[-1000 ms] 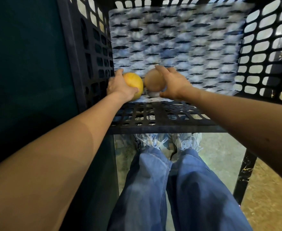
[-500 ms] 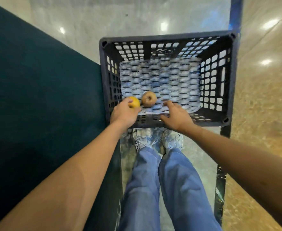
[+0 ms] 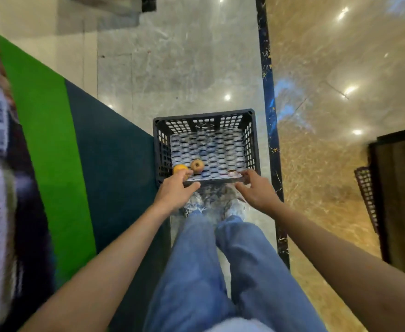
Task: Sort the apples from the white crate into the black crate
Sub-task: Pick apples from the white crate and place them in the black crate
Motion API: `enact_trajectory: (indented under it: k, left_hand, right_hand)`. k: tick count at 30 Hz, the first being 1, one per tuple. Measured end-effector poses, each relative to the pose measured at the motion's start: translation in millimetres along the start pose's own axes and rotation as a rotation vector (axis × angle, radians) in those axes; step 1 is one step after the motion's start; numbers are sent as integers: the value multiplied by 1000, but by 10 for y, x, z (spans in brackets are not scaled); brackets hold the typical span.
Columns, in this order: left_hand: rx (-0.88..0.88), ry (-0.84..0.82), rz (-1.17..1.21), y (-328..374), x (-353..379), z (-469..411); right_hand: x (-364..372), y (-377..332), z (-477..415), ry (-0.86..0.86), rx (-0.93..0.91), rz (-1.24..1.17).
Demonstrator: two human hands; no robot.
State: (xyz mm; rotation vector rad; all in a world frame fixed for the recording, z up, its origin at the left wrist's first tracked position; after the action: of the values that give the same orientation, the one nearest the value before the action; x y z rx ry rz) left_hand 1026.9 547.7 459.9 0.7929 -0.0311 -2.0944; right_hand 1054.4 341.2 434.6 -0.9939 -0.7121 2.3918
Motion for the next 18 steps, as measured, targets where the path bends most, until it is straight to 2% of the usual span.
enact_trajectory:
  k: [5, 9, 18]
  left_hand:
    - [98, -42, 7, 329, 94, 514]
    - [180, -116, -58, 577, 180, 692]
    - [555, -422, -543, 1419, 670, 871]
  right_hand:
    - [-378, 109, 743, 144, 47, -147]
    - [-388, 280, 1209, 294, 164, -285]
    - [67, 469, 2073, 735, 577, -723]
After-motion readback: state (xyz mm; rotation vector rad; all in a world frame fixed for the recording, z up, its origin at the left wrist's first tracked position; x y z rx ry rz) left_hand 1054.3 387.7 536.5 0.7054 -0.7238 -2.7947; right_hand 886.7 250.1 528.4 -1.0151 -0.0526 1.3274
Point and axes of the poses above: each hand's wrist, its own z-axis away from the middle knuckle, its own x-axis out of the palm, y = z × x, the point moved 1 cm from there along -z, towards the middle knuckle, and after that the axes turned 9 degrees about -x, right-handed, at the moved point
